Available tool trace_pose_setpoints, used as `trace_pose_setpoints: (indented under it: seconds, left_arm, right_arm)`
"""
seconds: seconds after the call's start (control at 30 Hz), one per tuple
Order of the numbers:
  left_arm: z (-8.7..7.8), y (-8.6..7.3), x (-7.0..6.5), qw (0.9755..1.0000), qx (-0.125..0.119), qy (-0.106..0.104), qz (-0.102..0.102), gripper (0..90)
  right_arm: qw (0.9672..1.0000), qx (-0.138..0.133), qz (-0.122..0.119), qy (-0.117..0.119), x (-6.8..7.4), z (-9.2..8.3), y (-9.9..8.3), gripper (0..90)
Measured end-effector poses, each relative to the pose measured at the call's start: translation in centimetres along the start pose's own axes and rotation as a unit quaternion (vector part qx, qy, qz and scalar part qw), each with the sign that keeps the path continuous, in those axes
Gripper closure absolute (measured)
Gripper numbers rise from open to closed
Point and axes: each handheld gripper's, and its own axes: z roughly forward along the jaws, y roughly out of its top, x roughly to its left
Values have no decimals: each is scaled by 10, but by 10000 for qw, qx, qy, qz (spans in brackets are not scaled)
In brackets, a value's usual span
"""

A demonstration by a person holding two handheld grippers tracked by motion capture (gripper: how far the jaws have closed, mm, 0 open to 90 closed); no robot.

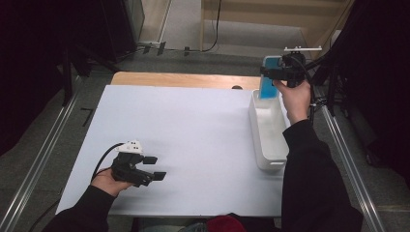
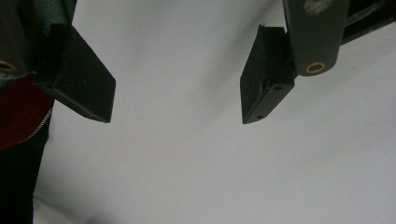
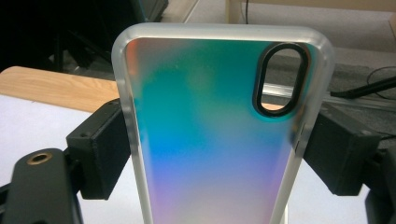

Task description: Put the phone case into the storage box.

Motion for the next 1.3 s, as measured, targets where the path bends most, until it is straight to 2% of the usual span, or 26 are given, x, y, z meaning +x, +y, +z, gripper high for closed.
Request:
trace_pose_setpoints:
  seconds: [0.13,0.2,0.33,0.43,0.63,0.8,0.93,1.3]
  left_arm:
    - [0,0,0,10000,-7,-6,-12,266]
    - [0,0,0,10000,-3,1,-5,266]
    - [0,0,0,10000,-1,-6,-3,266]
    - [0,0,0,10000,-8,-7,-5,266]
    - [0,0,0,10000,-2,-8,-10,266]
    - [0,0,0,10000,-1,-9,-11,266]
    - [1,0,0,10000,3,-9,-10,266]
    - [0,0,0,10000,-1,-8,-10,266]
  right_arm:
    - [9999,-73,30,-108,-1,5,1,147]
    - [9998,-58,128,-142,-3,9,2,147]
    - [9997,-35,112,-230,-2,13,2,147]
    - [9995,-13,206,-224,-3,16,1,147]
    - [9989,53,152,-438,0,24,-1,147]
    - [9986,24,236,-464,0,27,-3,147]
    - [9986,-1,186,-497,0,29,-4,147]
    - [9984,1,246,-501,-2,34,-14,147]
